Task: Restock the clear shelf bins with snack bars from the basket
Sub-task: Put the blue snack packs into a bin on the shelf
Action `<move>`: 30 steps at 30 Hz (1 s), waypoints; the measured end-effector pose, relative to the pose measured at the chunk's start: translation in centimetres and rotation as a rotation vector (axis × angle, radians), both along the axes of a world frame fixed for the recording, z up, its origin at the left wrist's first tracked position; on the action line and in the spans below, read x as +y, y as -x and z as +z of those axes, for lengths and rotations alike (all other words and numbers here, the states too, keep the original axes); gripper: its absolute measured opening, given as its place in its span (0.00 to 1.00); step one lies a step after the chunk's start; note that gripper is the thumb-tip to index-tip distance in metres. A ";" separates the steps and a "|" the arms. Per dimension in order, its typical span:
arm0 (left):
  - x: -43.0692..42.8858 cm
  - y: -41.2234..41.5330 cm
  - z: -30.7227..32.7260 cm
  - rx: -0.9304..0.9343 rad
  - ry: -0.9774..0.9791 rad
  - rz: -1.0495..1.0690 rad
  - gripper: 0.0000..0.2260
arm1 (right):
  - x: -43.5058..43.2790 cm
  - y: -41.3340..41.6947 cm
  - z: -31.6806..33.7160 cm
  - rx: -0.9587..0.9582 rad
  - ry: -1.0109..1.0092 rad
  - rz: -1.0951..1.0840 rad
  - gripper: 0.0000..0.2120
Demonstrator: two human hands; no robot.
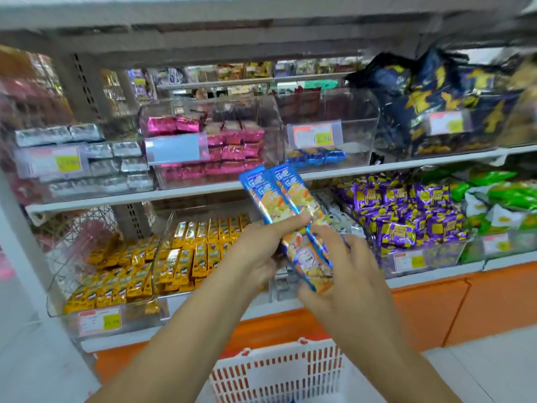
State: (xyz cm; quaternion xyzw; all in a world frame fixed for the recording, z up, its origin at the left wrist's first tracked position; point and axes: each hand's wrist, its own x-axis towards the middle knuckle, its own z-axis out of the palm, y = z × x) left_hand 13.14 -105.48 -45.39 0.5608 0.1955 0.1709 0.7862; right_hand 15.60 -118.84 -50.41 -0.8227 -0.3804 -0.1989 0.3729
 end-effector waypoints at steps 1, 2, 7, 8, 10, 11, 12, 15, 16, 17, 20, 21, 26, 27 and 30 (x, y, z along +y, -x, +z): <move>0.2 -0.4 1.1 -0.024 -0.023 -0.040 0.02 | -0.1 -0.6 1.2 0.020 -0.012 -0.001 0.34; 0.5 -0.8 2.4 -0.050 -0.061 -0.082 0.03 | -0.2 -1.4 2.7 0.075 -0.018 0.013 0.34; 4.6 -3.2 7.8 -0.103 -0.654 0.119 0.11 | -1.0 -6.4 11.5 0.234 -0.016 0.082 0.29; 5.7 -3.8 8.4 -0.102 -0.863 0.217 0.11 | -0.9 -7.5 13.2 0.220 -0.016 0.072 0.28; 7.4 -4.9 9.4 -0.067 -1.192 0.311 0.15 | 0.1 -10.0 16.5 0.173 0.013 0.008 0.25; 8.0 -5.4 9.7 -0.032 -1.299 0.307 0.18 | 0.8 -11.2 18.2 0.149 0.056 -0.036 0.25; 8.5 -6.0 9.8 -0.005 -1.390 0.280 0.21 | 1.6 -12.3 19.7 0.140 0.112 -0.078 0.25; 9.2 -7.7 9.8 0.048 -1.625 0.232 0.26 | 4.8 -15.2 23.4 0.131 0.341 -0.166 0.22; 9.3 -8.2 9.8 0.069 -1.699 0.251 0.26 | 6.0 -16.0 24.2 0.133 0.425 -0.186 0.21; 9.2 -8.6 9.7 0.097 -1.755 0.275 0.25 | 7.2 -16.7 24.8 0.151 0.504 -0.195 0.20; 9.1 -8.8 10.0 0.156 -1.873 0.364 0.21 | 10.3 -18.5 25.4 0.224 0.699 -0.164 0.14; 9.2 -8.8 10.0 0.148 -1.893 0.379 0.19 | 11.3 -19.1 25.1 0.221 0.746 -0.176 0.12; 9.4 -8.7 10.2 0.149 -1.875 0.348 0.15 | 14.2 -22.2 23.1 0.208 0.997 -0.211 0.10; 9.3 -8.8 10.2 0.148 -1.872 0.337 0.15 | 14.3 -22.7 22.7 0.213 1.042 -0.226 0.16; 9.1 -8.8 10.2 0.141 -1.851 0.305 0.15 | 14.3 -23.1 22.1 0.220 1.138 -0.229 0.23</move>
